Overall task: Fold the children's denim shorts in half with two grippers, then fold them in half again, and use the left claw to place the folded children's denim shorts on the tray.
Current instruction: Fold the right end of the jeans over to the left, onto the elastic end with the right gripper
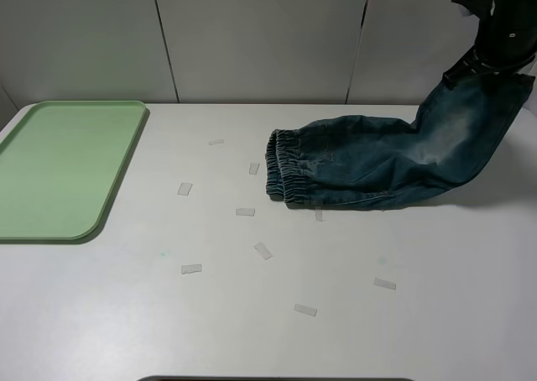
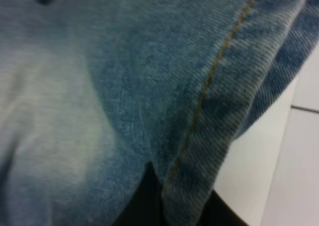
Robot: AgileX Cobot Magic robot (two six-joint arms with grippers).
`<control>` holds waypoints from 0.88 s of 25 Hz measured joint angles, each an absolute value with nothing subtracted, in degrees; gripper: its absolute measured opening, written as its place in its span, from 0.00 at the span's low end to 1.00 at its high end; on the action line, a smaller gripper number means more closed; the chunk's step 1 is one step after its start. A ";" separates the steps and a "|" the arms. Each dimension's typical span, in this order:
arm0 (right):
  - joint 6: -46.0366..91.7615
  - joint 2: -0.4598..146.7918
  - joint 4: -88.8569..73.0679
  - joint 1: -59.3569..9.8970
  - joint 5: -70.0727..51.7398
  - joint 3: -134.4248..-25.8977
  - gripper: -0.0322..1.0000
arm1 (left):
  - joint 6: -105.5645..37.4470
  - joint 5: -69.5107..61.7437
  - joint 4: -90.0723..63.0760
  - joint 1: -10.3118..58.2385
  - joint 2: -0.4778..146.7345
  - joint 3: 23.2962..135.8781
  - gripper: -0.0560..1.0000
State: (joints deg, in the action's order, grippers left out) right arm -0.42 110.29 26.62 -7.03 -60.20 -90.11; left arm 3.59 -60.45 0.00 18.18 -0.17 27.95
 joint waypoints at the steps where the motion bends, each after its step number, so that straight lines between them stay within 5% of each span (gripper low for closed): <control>1: -0.42 110.29 26.55 -8.28 -60.33 -90.11 0.04 | 3.59 -60.45 0.00 18.18 -0.17 27.95 0.96; 22: -10.38 118.93 23.53 -32.90 -61.57 -89.87 0.04 | 3.59 -60.45 0.00 18.18 -0.17 27.95 0.96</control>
